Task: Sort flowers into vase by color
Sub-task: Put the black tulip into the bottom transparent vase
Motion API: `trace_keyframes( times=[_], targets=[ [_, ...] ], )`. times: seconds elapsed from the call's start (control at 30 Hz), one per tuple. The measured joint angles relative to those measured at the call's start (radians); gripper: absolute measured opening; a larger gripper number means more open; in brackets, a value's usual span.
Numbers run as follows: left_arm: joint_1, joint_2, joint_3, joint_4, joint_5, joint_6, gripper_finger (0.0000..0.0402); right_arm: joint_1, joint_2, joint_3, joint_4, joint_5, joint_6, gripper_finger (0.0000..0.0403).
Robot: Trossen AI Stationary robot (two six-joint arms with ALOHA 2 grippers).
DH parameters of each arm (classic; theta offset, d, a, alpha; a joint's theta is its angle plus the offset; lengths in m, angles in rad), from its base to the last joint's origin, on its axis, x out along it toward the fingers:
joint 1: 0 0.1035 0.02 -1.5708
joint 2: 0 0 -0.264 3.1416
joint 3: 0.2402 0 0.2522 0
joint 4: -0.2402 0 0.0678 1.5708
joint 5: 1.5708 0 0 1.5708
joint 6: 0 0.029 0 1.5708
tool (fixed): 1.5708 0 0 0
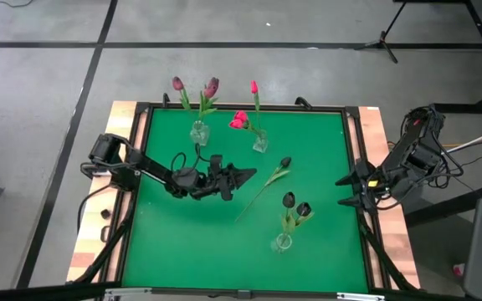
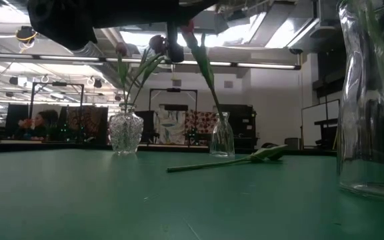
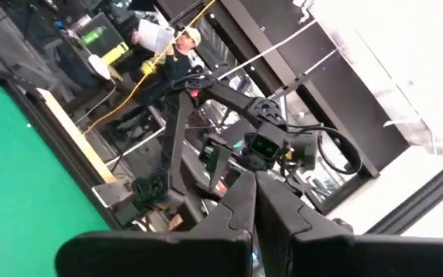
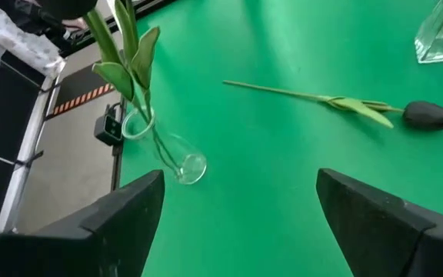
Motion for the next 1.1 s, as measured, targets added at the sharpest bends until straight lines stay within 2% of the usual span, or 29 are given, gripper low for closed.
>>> trace_keyframes(
  times=[0.07, 0.2, 0.3, 0.73, 0.93, 1.1],
  targets=[
    [0.002, 0.001, 0.0, 0.007, -0.028, 0.003, 0.0, 0.0, 0.0, 0.0, 0.0, -0.003, 0.0, 0.034],
    [0.014, -0.002, 0.0, 0.043, -0.152, 0.055, 0.0, 0.0, 0.0, 0.0, 0.0, -0.003, 0.0, 0.034],
    [0.026, -0.012, 0.0, 0.049, -0.192, 0.047, 0.0, 0.0, 0.0, 0.0, 0.0, -0.003, 0.0, 0.034],
    [0.026, -0.012, 0.001, 0.016, -0.186, 0.008, 0.0, 0.0, 0.0, 0.0, 0.0, -0.003, 0.0, 0.034],
    [0.033, -0.012, 0.001, 0.014, -0.188, 0.056, 0.0, 0.0, 0.0, 0.0, 0.0, -0.003, 0.0, 0.034],
    [0.036, -0.012, 0.001, 0.01, -0.124, -0.008, 0.0, 0.0, 0.0, 0.0, 0.0, -0.003, 0.0, 0.034]
  ],
)
